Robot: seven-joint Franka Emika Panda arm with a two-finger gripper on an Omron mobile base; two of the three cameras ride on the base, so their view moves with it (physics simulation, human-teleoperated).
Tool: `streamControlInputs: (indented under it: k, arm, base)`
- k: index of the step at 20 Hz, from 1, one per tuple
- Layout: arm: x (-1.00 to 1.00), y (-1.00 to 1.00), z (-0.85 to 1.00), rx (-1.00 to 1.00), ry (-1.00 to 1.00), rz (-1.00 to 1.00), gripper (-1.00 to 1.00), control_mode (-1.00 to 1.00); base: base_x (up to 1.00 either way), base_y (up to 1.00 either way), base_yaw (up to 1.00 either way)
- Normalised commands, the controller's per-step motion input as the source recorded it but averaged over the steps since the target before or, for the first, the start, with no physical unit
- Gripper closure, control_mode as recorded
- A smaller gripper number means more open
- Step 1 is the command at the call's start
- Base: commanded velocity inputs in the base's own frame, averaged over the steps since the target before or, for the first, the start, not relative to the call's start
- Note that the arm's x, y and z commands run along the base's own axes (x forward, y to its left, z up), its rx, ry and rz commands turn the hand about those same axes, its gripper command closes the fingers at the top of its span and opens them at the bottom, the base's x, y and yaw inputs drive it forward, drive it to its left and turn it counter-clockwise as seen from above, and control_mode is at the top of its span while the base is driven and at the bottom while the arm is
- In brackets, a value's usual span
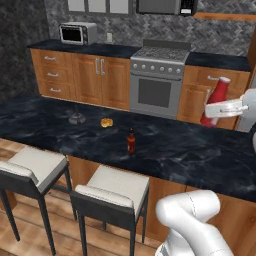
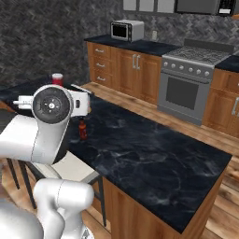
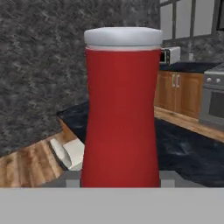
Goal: Move the condiment bottle and ketchup from the cabinet to the dining counter.
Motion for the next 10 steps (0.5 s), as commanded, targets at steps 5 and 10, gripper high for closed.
streamControlInputs:
  k: [5,10]
  arm:
    - [0.04,-0.11,-0.36,0.02,-0.03,0.68,1.0,-1.0]
    - [0.14,0.06,-0.3,0.0,-0.16,0.46,1.0,-1.0]
  base:
    - [0.0,0.0,0.0]
    - [0.0,0.0,0.0]
